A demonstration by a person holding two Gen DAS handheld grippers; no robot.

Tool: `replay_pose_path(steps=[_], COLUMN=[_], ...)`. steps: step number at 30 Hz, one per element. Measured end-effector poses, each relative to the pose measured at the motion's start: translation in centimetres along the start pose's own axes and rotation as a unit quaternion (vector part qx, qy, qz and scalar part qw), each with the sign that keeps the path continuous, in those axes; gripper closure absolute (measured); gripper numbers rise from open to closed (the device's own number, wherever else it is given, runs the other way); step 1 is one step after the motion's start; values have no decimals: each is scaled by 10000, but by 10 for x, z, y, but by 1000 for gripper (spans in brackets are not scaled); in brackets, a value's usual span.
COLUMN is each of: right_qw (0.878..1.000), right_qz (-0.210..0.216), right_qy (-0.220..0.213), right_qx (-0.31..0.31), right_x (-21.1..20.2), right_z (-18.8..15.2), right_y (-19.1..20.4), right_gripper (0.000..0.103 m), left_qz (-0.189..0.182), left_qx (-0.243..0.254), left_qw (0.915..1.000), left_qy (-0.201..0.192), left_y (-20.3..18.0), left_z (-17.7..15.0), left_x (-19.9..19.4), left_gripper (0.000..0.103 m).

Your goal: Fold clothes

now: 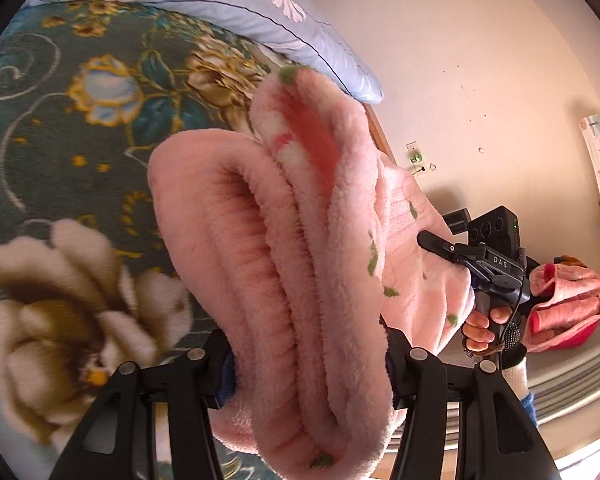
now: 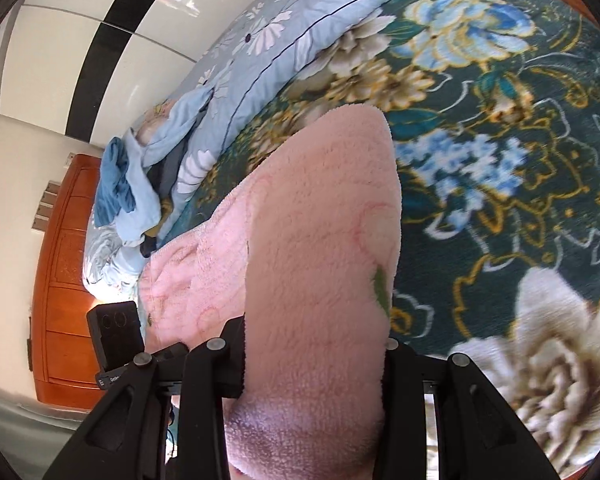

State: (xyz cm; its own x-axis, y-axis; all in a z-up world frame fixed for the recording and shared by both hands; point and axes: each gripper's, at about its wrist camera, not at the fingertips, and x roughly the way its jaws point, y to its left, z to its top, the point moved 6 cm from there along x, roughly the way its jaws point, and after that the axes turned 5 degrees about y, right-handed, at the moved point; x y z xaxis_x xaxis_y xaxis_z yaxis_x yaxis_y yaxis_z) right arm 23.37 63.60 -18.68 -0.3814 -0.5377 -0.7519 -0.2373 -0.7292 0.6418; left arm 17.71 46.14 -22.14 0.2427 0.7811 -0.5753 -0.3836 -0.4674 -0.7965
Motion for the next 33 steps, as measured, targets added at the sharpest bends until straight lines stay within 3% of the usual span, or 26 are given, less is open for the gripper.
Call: replay_pose_path(steps=[8,13,18,25,28,33], right_qw=[9983,9956,9942,9923,9870,9748], right_qz=[-527,-899,-1027,-1138,-1468,-1947], right_qy=[-170,-169,-124,-412,-583,-1079], right_qx=[-198,-221,-295,-269,-289,-163], right_x=[-54,-79,-76,-81,-93,-122], right_z=[27,36,39,39,39,35], right_y=[-57,-89,-116,-130,-131,-135], right_gripper=[65,65,64,51,48,48], left_qz=[-167,-503,-304,-59,239,888], left_qx=[334,123,427,712,1073,1722], left_qw=[9993,9986,9986,9974,9939,9780], left_qy=[-22,-102,-23,53,27,-778], left_y=[-59,-86,-103,-97,-92,-92], left_z=[-25,-38,-66,-54,-60,-20], left_x=[77,116,140,106,85,-2], left_gripper=[46,46,46,41,40,39])
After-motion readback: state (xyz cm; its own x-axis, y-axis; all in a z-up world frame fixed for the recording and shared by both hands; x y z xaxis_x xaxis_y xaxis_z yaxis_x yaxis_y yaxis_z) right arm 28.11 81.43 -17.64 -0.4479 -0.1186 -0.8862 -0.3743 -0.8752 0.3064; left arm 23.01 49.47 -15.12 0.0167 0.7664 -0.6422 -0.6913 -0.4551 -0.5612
